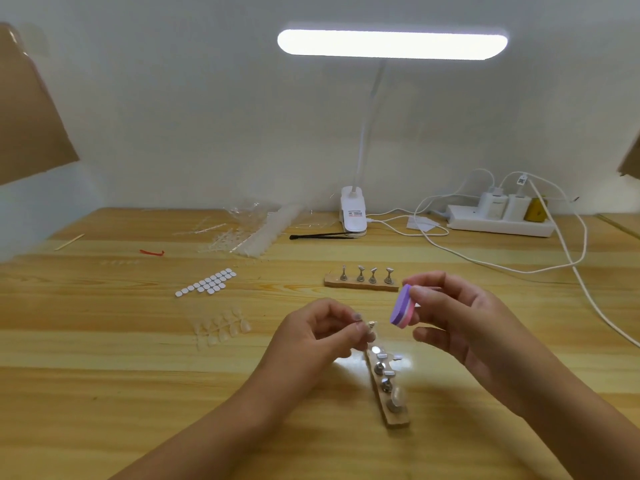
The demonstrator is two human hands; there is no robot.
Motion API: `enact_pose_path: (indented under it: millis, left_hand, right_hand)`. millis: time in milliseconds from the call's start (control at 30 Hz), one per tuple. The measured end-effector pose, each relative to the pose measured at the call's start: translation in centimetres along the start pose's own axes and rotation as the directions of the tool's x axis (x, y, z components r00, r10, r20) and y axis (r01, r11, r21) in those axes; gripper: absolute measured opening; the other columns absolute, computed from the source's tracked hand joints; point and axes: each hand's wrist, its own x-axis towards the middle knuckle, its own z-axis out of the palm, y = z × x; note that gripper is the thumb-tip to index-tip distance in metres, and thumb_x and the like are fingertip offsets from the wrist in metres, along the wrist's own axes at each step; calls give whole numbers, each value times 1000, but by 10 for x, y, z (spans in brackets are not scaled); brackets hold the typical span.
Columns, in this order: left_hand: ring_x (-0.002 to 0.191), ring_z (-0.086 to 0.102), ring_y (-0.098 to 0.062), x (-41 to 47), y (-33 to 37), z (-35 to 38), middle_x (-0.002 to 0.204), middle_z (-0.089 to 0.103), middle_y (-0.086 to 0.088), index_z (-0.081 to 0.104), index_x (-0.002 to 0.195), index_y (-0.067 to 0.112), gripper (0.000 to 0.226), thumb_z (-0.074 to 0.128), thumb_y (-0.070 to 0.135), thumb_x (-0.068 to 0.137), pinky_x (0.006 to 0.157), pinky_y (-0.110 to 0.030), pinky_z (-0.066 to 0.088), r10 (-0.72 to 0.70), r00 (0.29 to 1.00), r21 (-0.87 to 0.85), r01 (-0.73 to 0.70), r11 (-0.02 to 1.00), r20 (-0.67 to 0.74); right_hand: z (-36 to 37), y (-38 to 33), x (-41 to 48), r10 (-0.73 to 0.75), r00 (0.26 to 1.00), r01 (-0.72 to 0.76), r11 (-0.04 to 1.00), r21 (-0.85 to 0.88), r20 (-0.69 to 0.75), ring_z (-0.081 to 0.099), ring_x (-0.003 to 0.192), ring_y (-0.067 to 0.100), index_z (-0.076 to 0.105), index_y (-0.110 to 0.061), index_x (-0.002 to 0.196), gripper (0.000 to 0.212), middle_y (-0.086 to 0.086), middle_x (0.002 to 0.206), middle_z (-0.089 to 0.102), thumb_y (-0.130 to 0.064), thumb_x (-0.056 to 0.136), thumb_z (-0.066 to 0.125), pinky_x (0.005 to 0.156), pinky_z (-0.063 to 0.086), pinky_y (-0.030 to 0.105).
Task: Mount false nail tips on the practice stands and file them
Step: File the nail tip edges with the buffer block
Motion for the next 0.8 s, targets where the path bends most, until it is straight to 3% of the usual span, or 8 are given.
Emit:
enact_pose_path:
  millis: [200,300,433,600,700,800]
  left_hand:
    - [77,69,-4,0,1,2,82,75,2,75,87,31,12,74,34,76,69,-12,49,51,998,-73,-48,996,42]
    - [74,70,-6,0,-1,2,79,76,2,72,82,35,13,70,23,85,68,-14,50,103,994,-39,-101,994,43]
    - [78,72,-8,-3,0,2,81,76,2,71,81,33,20,70,14,89,72,-15,51,146,988,-17,-145,989,49]
    - [78,71,-7,-3,4,2,81,75,2,71,81,32,13,69,20,86,73,-16,52,165,986,-60,-163,985,33]
    - [82,71,-11,-6,4,4,84,75,-2,71,82,32,5,70,27,82,76,-20,53,166,984,-62,-163,985,58]
    - [83,71,-12,-6,3,6,86,75,-3,70,87,26,4,68,27,84,77,-22,54,162,985,-70,-158,985,59]
  right_hand:
    - [7,1,-5,-58,998,62,990,-125,40,70,77,21,74,-16,89,28,11,87,71,-30,65,76,66,56,23]
    - [11,2,-7,-66,993,80,985,-152,98,72,81,24,73,-14,90,23,11,88,71,-26,71,74,70,57,24]
    - [14,6,-7,-105,993,108,992,-70,47,73,81,23,73,-12,88,23,10,84,72,-25,69,75,71,58,24]
    - [16,8,-7,-75,991,87,991,-106,109,73,87,26,72,-12,91,24,12,91,74,-25,73,82,73,58,26]
    - [16,9,-5,-99,995,100,994,-43,16,73,83,22,73,-14,87,23,8,85,73,-25,69,79,72,58,25]
    - [16,9,-6,-78,996,80,996,-27,53,73,82,21,75,-17,86,22,8,85,73,-27,67,75,70,58,25]
